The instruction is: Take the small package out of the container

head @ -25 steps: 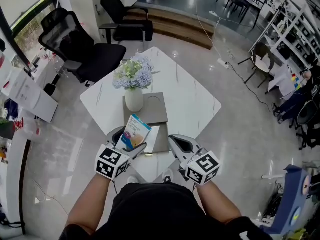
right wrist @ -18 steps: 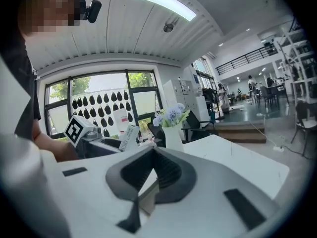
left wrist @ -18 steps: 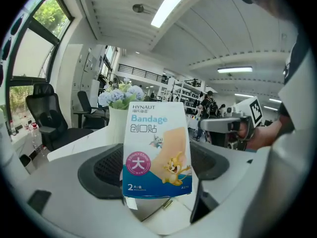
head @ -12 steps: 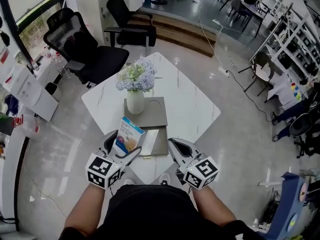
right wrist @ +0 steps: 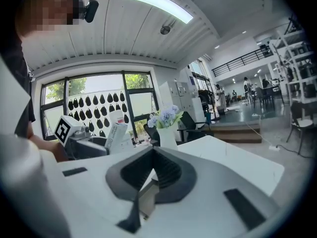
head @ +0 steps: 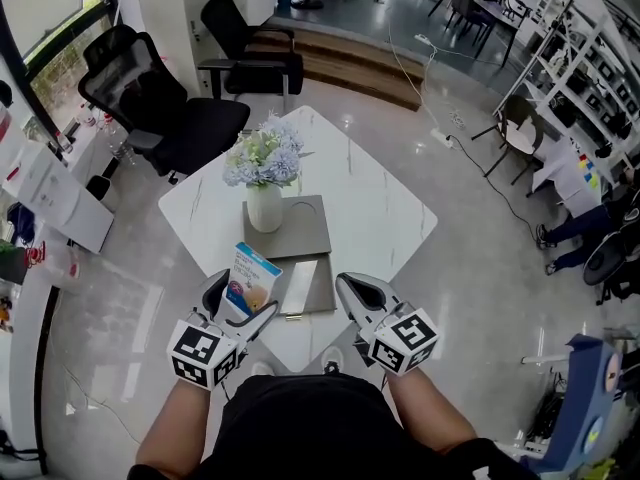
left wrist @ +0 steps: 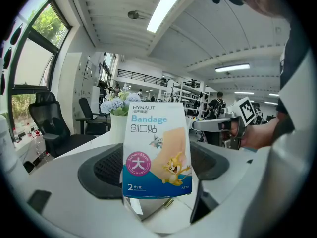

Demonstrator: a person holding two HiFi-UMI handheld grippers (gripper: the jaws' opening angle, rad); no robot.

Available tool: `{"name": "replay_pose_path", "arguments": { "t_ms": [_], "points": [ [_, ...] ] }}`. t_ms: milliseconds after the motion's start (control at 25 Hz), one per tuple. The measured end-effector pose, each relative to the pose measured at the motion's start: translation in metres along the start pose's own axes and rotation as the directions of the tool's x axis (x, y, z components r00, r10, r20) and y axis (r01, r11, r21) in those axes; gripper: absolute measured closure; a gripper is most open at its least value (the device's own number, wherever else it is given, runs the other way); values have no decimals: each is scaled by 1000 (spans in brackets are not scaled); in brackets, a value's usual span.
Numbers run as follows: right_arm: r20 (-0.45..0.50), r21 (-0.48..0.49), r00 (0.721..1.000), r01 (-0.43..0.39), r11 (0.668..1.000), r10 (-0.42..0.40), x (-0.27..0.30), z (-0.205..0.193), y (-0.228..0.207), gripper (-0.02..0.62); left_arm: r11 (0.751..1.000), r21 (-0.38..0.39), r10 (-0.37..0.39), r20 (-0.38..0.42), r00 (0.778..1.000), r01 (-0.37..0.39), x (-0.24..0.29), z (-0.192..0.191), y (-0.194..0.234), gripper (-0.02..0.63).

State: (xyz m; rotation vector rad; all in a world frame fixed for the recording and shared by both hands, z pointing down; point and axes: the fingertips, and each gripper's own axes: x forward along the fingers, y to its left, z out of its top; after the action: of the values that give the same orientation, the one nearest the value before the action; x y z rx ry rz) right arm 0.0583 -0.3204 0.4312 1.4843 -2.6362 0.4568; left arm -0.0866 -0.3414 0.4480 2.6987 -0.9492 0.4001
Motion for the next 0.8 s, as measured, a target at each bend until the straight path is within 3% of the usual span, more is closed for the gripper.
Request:
{"name": "replay_pose_path", "arguments": {
  "t_ms": [800],
  "points": [
    [-35,-26,999,-7,1000,6,3,-7,1,595,999,41,-8,3,1000,8,5,5,-4,189]
  ]
}}
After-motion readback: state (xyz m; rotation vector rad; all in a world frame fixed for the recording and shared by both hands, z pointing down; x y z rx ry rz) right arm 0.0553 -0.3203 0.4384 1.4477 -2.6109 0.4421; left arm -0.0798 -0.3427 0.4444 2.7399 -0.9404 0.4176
